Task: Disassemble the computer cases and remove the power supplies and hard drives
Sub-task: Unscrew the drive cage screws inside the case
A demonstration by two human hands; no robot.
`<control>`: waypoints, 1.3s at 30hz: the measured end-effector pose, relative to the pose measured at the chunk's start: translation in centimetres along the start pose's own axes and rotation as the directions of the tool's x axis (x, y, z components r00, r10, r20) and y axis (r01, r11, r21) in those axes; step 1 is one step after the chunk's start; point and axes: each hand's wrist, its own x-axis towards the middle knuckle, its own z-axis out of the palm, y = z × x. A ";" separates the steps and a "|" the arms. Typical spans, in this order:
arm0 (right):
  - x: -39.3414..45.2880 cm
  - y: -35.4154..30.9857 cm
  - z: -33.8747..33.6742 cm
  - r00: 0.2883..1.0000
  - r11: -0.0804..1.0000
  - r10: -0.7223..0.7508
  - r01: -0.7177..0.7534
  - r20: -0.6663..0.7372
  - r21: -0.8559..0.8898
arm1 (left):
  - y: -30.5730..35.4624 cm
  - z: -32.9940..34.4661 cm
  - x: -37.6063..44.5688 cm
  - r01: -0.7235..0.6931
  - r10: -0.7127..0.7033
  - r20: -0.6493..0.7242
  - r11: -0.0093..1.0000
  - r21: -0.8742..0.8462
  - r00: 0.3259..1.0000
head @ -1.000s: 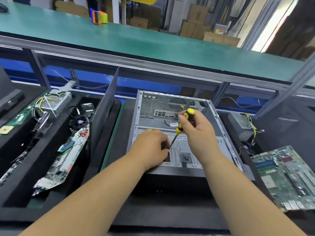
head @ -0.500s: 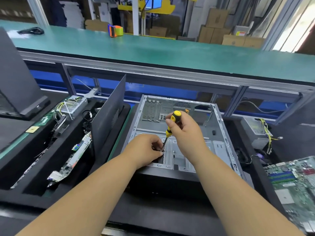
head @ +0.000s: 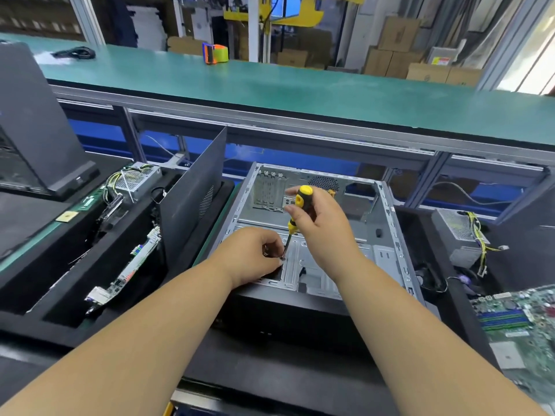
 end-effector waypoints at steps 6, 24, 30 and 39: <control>0.8 -0.1 0.0 0.999 0.998 -0.035 0.033 0.036 0.044 | 0.2 -0.1 -0.1 -0.031 0.031 -0.005 0.997 0.073 1.000; 1.1 -0.1 0.0 0.991 0.995 -0.093 0.090 0.091 0.045 | 0.1 -0.1 -0.1 -0.047 0.048 -0.005 0.990 0.131 0.999; 1.3 -0.8 -1.1 0.986 0.997 -0.074 0.078 0.149 -0.024 | 0.1 0.0 0.0 -0.050 0.053 -0.018 0.993 0.111 0.998; 1.2 -2.0 -0.2 0.992 0.991 -0.122 0.122 0.003 -0.055 | -0.1 0.0 -0.1 -0.037 0.038 -0.012 0.996 0.083 0.999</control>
